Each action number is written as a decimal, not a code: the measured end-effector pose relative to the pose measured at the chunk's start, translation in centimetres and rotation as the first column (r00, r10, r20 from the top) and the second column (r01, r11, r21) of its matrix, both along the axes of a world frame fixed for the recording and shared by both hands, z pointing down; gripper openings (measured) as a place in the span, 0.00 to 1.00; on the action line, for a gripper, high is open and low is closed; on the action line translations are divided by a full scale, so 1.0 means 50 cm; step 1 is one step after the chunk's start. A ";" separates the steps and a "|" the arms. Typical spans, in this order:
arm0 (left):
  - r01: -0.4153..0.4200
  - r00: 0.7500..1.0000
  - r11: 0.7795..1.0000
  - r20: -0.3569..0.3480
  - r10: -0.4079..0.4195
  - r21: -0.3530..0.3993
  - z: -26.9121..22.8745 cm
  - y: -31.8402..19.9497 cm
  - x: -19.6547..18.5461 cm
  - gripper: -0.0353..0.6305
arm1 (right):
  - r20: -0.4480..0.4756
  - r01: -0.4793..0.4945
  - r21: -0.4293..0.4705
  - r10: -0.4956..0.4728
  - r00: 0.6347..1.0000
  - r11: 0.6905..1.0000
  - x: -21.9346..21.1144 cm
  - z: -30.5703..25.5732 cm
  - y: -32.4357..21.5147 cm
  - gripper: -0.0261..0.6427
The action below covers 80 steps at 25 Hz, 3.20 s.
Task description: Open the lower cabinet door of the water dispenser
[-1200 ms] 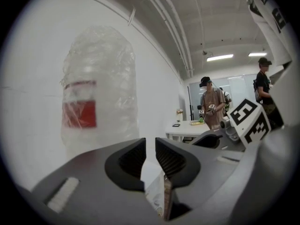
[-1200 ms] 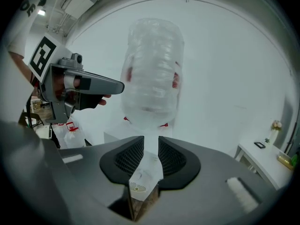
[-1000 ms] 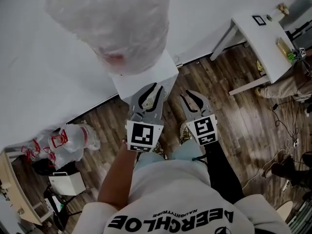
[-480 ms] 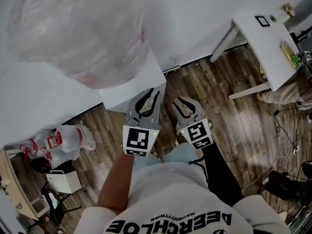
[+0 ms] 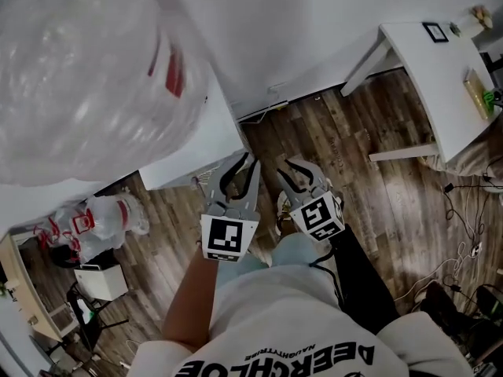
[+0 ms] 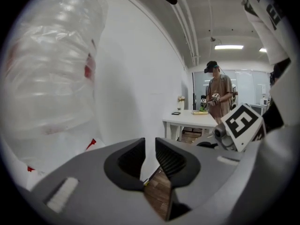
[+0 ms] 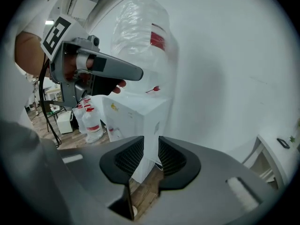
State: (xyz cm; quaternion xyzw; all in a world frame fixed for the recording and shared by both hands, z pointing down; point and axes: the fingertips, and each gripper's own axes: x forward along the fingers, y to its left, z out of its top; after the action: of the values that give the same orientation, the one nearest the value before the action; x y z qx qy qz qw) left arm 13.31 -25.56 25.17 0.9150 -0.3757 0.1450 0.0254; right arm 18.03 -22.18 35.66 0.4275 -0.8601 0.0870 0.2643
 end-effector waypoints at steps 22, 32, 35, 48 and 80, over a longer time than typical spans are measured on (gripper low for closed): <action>-0.021 0.992 0.981 0.116 0.044 -0.195 0.262 0.005 0.039 0.17 | -0.023 0.095 -0.152 -0.100 0.995 0.984 0.041 0.290 -0.043 0.19; -0.041 0.990 0.967 0.123 0.074 -0.251 0.367 0.020 0.041 0.17 | -0.040 0.134 -0.186 -0.144 0.989 0.973 0.010 0.404 -0.043 0.19; -0.044 0.988 0.964 0.129 0.080 -0.261 0.402 0.013 0.041 0.17 | -0.048 0.145 -0.201 -0.158 0.986 0.969 0.004 0.446 -0.044 0.20; -0.023 0.983 0.957 0.166 0.074 -0.290 0.515 -0.007 0.011 0.17 | -0.081 0.206 -0.244 -0.232 0.969 0.948 -0.025 0.584 -0.050 0.20; -0.001 0.983 0.919 0.167 0.074 -0.395 0.688 -0.008 0.019 0.17 | -0.116 0.334 -0.289 -0.379 0.918 0.897 -0.096 0.826 -0.112 0.20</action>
State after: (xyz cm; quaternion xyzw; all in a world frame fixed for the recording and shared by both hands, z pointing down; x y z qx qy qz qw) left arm 14.26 -25.97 59.59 0.8815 -0.3220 0.2996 0.1720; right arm 13.22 -27.76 76.96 0.2290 -0.8790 0.1138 0.4025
